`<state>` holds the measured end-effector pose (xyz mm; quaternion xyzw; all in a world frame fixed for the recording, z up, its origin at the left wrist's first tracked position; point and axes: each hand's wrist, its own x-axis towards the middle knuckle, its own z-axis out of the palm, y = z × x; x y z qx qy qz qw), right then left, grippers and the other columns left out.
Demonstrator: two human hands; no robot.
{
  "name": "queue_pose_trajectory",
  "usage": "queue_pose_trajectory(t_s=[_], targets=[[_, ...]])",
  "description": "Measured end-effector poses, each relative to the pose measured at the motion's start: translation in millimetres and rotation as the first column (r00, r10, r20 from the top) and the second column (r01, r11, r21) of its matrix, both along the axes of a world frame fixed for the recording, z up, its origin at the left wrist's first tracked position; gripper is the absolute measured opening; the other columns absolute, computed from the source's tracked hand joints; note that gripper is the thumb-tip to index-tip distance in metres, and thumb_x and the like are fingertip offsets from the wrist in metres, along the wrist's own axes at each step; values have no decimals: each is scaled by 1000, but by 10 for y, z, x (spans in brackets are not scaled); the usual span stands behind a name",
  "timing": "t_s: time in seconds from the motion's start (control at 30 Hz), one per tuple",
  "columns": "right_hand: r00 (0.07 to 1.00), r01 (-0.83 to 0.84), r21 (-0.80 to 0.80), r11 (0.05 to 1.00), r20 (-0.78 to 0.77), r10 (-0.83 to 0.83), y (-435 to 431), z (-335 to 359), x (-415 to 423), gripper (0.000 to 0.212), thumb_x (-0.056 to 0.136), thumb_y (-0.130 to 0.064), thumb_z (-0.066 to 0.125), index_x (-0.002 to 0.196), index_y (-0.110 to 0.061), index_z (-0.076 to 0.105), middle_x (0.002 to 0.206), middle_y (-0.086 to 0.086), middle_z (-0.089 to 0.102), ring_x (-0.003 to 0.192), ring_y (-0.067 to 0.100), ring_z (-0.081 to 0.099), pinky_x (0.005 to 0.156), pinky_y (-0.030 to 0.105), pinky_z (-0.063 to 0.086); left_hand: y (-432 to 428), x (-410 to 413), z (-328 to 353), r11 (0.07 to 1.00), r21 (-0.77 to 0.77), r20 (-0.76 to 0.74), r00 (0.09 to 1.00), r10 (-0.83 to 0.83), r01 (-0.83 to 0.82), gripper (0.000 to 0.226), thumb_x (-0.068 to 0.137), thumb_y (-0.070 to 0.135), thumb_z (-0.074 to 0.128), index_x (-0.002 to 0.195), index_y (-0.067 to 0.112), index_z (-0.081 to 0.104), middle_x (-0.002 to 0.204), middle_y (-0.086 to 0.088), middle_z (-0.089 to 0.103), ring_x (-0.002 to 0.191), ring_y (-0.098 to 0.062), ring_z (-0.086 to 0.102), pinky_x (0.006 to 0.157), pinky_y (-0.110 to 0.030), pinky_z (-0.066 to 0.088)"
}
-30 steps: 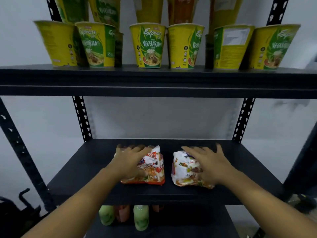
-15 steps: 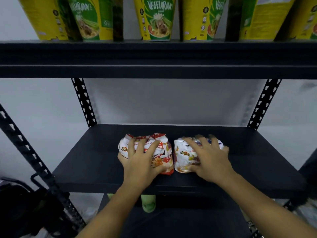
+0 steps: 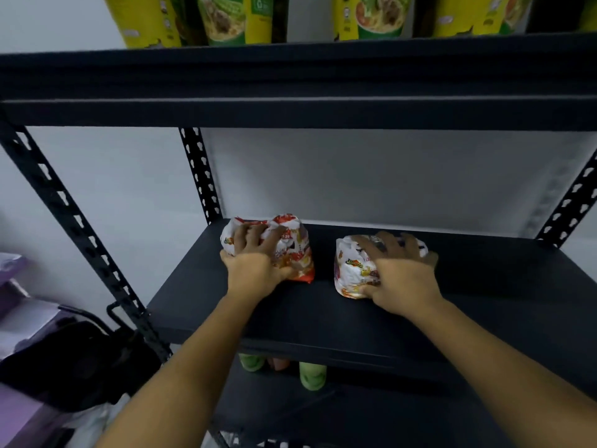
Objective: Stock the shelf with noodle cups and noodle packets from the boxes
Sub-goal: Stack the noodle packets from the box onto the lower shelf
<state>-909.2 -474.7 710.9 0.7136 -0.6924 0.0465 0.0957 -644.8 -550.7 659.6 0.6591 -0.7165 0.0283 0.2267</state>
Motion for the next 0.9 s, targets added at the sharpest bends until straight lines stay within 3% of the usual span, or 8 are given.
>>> queue_pose_trajectory(t_s=[0.13,0.33,0.53,0.83,0.9], targets=[[1000,2,16,1000,6,-2,-208,-8,135,100,78,-64,71,151,-54,3,157,-6,21,143,33,19,103,63,34,-439,229,60,998,52,8,1000,17,-18,92,72,80,69,148,50,27,164,2,22,153,-28,3,110,-71,21],[999,23,1,1000,-30,-23,-354,-78,182,99,79,-71,64,149,-55,-4,156,-7,18,142,32,18,103,61,36,-1058,473,33,999,-16,3,999,-39,39,90,77,74,71,150,40,31,162,-8,31,151,-40,11,113,-72,26],[997,19,-27,999,-73,-21,-381,-144,151,99,78,-76,59,150,-54,-5,157,-9,15,141,29,16,102,57,39,-1515,658,49,998,-1,3,998,-68,68,94,72,80,67,148,44,24,159,-7,31,150,-38,8,108,-77,27],[995,20,-23,1000,-95,-22,-382,-171,158,99,78,-76,60,153,-54,-2,159,-8,14,143,30,17,102,57,38,-1554,701,73,999,12,40,998,-52,51,101,71,78,72,153,47,21,164,1,24,155,-33,1,109,-83,10],[996,22,-14,1000,-88,-23,-377,-170,153,99,80,-76,59,153,-53,-3,160,-8,11,144,30,16,104,57,37,-1554,726,103,997,12,30,996,-79,79,102,71,75,74,153,47,21,164,1,26,154,-34,3,110,-82,15]])
